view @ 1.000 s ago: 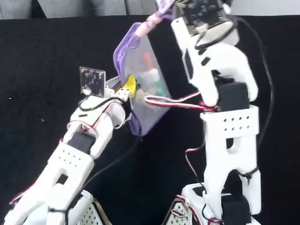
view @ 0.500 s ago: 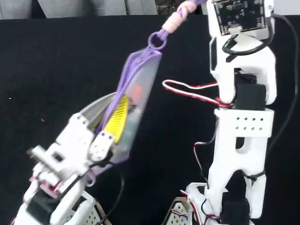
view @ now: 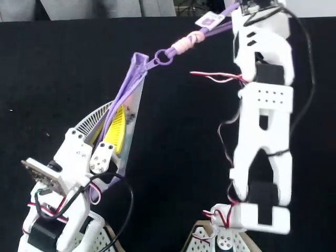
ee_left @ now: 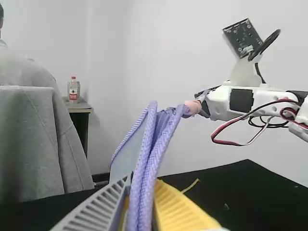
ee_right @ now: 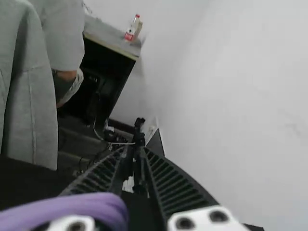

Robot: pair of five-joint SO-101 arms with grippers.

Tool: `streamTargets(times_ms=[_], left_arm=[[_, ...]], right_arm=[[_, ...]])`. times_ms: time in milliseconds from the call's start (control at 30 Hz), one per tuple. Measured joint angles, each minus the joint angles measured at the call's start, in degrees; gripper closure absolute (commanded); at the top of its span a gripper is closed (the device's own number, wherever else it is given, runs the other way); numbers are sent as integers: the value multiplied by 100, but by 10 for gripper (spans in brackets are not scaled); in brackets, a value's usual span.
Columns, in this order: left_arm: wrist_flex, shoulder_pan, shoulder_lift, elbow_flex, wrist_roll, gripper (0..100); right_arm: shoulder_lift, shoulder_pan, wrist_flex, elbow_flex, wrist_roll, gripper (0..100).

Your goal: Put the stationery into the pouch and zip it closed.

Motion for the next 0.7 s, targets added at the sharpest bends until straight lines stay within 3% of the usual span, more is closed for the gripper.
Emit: streamTargets(times_ms=[533,700], left_arm=[[413,281,35,-967,44,973],[422,281,53,-1002,53,973]], right_arm=[[2251,88,-958,-18,0,986],[2840,281,-1099,-26,545,986]])
